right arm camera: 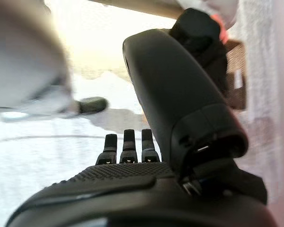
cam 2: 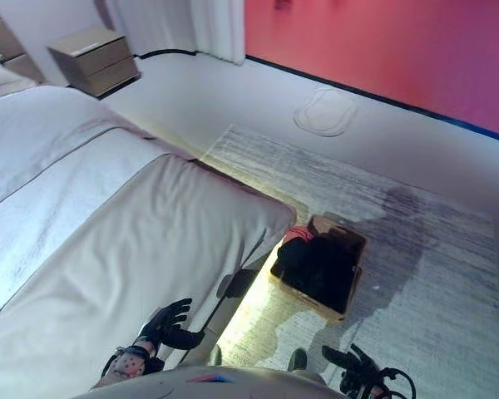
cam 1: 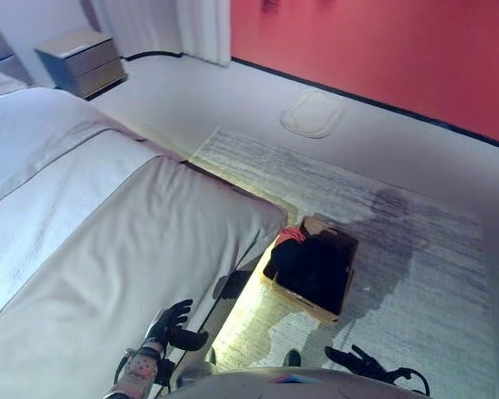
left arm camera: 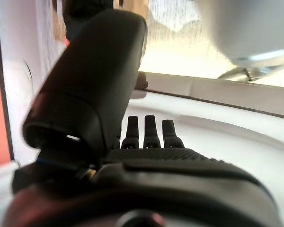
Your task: Pick up the clothes from the bed and place them into the basket
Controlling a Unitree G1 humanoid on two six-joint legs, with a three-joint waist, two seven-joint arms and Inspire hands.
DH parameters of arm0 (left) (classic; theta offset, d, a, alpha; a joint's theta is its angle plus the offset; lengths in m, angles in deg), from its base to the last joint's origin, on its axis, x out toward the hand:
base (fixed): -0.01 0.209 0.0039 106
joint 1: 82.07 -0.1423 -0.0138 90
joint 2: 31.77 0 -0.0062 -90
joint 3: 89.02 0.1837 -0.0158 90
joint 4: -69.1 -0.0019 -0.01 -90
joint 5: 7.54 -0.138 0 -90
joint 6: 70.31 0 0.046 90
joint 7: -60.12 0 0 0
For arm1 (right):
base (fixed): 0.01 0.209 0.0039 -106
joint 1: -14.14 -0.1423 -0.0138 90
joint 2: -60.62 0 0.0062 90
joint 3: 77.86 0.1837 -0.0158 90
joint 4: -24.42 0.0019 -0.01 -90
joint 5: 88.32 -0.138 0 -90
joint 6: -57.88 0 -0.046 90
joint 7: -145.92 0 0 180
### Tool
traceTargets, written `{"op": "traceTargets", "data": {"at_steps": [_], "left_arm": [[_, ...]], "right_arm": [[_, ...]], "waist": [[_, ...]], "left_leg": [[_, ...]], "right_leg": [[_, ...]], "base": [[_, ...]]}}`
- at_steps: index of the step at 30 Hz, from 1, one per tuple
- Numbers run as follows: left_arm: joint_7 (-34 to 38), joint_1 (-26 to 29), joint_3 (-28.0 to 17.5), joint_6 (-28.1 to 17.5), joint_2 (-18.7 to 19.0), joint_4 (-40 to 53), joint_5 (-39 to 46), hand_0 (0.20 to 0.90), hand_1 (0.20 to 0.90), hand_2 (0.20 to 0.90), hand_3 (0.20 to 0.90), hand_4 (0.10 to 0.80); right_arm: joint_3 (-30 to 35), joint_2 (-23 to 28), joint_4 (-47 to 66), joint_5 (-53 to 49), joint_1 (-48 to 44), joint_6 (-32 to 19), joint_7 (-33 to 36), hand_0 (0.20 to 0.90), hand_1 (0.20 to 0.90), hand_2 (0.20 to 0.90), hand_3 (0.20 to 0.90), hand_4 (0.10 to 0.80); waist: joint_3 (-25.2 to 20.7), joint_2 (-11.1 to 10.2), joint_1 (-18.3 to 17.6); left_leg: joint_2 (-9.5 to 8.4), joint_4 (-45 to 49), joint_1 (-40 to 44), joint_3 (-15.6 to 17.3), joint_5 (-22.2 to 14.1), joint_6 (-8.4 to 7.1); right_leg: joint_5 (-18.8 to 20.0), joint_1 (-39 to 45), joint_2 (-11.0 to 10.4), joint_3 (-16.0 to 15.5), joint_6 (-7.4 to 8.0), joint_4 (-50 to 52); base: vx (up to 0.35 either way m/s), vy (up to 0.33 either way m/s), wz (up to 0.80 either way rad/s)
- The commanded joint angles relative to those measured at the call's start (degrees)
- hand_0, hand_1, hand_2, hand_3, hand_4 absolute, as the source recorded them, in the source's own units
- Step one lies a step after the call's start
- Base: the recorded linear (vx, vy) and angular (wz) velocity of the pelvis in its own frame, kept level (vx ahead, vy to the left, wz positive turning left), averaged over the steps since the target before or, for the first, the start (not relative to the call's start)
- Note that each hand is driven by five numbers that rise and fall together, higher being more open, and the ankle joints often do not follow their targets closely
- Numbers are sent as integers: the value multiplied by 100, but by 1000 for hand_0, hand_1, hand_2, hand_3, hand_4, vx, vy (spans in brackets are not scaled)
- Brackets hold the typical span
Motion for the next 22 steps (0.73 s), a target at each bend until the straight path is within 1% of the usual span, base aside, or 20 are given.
{"op": "traceTargets", "data": {"at_steps": [1,3,6,10,14,17,22], "left_arm": [[-141,392,77,5,-136,-333,32,900,900,900,900,800],[-237,393,107,95,-148,-352,43,900,900,900,900,800],[-364,420,174,191,-148,-347,57,900,900,900,900,800],[-749,452,191,339,-152,-345,264,900,900,900,900,800],[-770,383,200,369,-142,-342,254,900,900,900,900,800],[-948,347,118,420,-123,-391,412,900,900,900,900,800],[-903,269,12,376,-101,-389,391,900,900,900,900,800]], "right_arm": [[-139,211,20,275,-411,-30,-200,900,900,900,900,800],[-253,204,72,533,-434,2,-129,900,900,900,900,800],[-374,208,100,629,-494,53,-120,900,900,900,900,800],[-362,200,93,398,-529,289,-210,900,900,900,900,800],[-297,189,27,280,-518,426,-202,900,900,900,900,800],[-261,178,-10,295,-517,297,-129,900,900,900,900,800],[-245,181,8,412,-477,190,-54,900,900,900,900,800]], "waist": [[123,234,-53],[127,229,-105],[141,237,-137],[162,250,-155],[152,263,-122],[126,279,-107],[97,304,-106]], "left_leg": [[-16,85,-130,105,-202,63],[-11,88,-81,154,-223,76],[-8,99,-45,185,-246,94],[-22,107,13,181,-282,120],[-36,103,76,141,-311,137],[-38,98,98,122,-315,137],[-45,92,127,105,-334,141]], "right_leg": [[-625,466,201,-48,159,504],[-624,463,206,28,164,530],[-632,438,204,81,164,582],[-642,435,202,103,166,634],[-648,479,179,71,169,642],[-641,494,170,55,168,632],[-642,512,159,46,171,618]], "base": [[-8,59,-28],[-9,44,-34],[-21,34,-11],[-6,7,1],[16,3,2],[11,4,-1],[0,0,0]]}}
